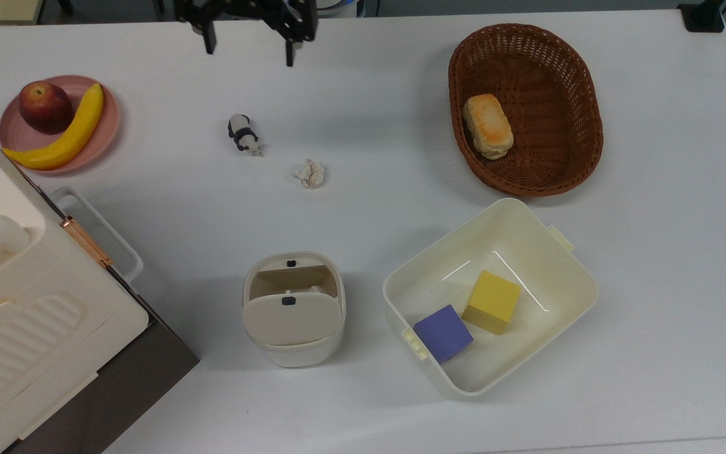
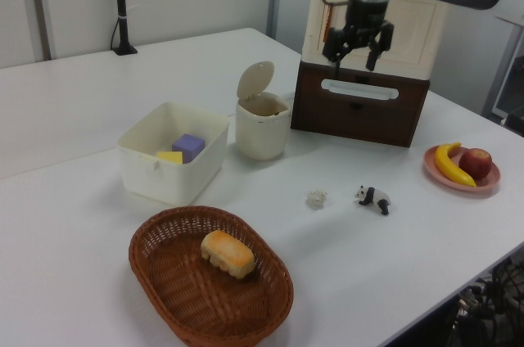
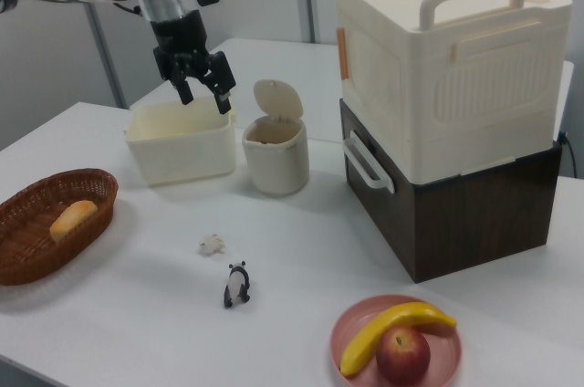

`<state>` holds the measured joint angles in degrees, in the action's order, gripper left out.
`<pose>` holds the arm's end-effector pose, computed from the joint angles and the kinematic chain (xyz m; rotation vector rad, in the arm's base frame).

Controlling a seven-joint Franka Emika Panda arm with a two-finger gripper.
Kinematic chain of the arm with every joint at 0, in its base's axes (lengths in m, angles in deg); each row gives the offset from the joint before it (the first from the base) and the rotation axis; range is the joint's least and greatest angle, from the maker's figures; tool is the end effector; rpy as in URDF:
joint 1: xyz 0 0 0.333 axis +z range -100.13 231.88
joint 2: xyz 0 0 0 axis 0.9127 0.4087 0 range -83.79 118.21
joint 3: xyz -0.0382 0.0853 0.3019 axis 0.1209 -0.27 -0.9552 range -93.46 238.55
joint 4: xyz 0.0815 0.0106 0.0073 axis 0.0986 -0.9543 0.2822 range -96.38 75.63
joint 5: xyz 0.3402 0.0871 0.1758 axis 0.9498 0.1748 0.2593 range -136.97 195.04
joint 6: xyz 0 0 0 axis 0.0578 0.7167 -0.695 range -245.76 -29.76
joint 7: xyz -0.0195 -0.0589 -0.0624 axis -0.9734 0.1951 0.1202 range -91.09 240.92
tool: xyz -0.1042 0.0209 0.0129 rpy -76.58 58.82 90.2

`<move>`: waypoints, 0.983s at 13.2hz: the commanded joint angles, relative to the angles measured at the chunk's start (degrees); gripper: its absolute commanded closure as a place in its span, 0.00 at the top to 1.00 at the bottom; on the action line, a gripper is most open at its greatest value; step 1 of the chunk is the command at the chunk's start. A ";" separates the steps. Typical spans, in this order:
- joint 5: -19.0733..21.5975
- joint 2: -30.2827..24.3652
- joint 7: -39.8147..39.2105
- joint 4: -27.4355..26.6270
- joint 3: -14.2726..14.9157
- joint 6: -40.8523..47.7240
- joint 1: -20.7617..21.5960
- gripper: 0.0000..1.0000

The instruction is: Open the trash can

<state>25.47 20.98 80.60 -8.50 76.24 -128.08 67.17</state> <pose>0.5866 -0.0292 0.6147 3.0675 -0.2087 0.1487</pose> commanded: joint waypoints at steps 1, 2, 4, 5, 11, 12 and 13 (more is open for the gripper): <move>6.00 -3.85 -0.15 -1.35 0.43 0.46 -2.69 1.00; 8.28 -4.65 -0.58 -1.79 -0.18 0.54 -4.96 1.00; 8.66 -4.83 -0.41 -1.79 -0.54 0.46 -5.25 1.00; 8.74 -4.83 -0.41 -1.70 -0.62 0.54 -5.25 1.00; 8.74 -4.65 -0.85 -1.70 -0.62 1.42 -4.89 1.00; 8.74 -4.65 -0.85 -1.70 -0.62 1.34 -4.89 1.00; 8.74 -4.74 -0.85 -1.62 -0.62 1.42 -4.89 1.00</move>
<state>33.14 17.62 80.58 -9.16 75.57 -127.96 62.23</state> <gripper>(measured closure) 0.000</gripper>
